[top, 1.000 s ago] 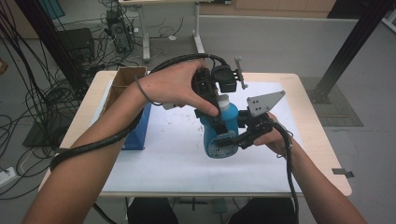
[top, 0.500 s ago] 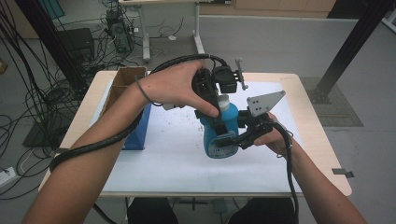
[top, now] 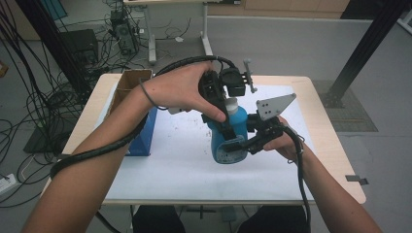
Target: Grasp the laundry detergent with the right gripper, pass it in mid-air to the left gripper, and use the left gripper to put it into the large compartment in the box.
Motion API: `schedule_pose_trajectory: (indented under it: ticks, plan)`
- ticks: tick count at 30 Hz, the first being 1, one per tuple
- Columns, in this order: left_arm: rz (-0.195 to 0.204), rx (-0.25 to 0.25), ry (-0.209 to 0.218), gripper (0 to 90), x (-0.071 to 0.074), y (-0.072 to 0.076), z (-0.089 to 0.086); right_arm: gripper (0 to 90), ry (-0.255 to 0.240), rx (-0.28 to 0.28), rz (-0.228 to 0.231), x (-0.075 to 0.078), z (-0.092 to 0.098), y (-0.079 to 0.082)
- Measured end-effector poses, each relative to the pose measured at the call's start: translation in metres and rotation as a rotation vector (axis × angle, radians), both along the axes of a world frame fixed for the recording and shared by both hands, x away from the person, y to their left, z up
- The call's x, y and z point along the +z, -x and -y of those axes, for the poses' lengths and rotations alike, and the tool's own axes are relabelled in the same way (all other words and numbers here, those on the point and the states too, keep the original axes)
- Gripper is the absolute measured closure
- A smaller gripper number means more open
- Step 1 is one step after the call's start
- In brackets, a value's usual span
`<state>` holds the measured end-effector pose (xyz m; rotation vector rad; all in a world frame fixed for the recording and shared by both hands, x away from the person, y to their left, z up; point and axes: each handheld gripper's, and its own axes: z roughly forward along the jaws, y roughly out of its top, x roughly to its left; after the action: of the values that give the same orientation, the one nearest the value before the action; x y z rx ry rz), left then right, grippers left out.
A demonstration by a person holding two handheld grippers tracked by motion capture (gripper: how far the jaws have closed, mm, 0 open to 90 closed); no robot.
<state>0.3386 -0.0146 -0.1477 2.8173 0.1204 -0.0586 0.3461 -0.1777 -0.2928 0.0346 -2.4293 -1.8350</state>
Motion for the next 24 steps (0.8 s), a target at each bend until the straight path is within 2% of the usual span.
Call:
schedule_pose_trajectory:
  ticks: [24]
  plan:
    - [0.002,0.001,0.000,11.8,-0.0003,-0.0004,-0.0010,44.1,0.002,-0.001,0.003,0.0007,-0.0019,0.0004]
